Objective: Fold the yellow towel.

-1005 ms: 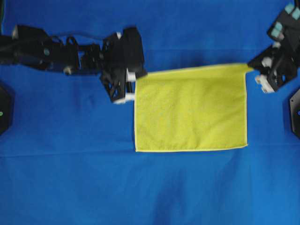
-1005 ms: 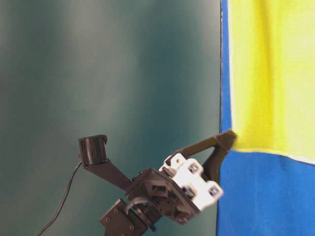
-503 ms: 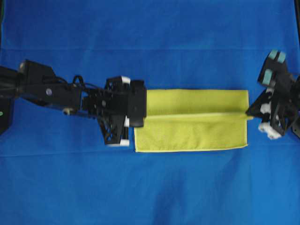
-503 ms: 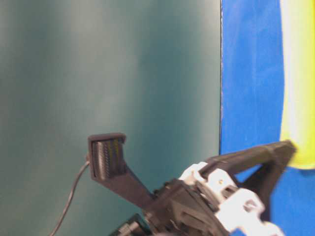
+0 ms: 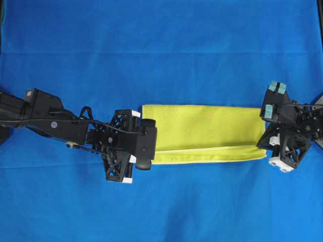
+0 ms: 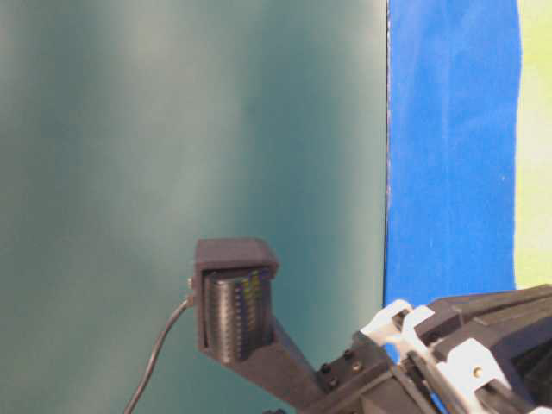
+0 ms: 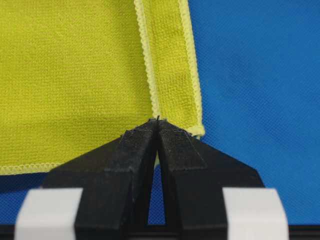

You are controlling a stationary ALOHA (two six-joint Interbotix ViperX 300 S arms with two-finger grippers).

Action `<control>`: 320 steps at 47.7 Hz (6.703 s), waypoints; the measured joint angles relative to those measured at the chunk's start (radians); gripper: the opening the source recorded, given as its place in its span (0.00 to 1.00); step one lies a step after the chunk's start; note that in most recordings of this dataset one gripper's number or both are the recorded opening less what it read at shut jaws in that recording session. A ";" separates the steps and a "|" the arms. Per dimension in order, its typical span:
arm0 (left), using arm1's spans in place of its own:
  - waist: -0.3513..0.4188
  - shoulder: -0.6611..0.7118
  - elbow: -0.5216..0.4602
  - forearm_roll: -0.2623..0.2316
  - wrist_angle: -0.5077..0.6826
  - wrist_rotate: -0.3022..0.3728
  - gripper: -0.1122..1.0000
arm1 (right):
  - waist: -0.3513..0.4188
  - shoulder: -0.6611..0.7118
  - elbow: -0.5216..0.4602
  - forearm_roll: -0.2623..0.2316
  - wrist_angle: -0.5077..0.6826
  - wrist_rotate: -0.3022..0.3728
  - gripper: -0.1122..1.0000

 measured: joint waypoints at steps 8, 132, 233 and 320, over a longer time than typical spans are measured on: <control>0.002 0.005 0.000 0.000 -0.034 0.000 0.11 | 0.003 0.009 0.000 0.003 -0.003 0.025 0.12; 0.281 -0.006 -0.097 0.000 0.241 0.103 0.13 | -0.351 -0.040 -0.003 -0.348 0.098 0.063 0.12; 0.018 0.115 -0.465 0.002 -0.034 0.247 0.13 | -0.680 0.153 -0.410 -0.632 -0.158 0.061 0.12; -0.009 0.115 -0.107 -0.005 -0.284 -0.008 0.19 | -0.620 0.476 -0.568 -0.632 -0.238 0.063 0.13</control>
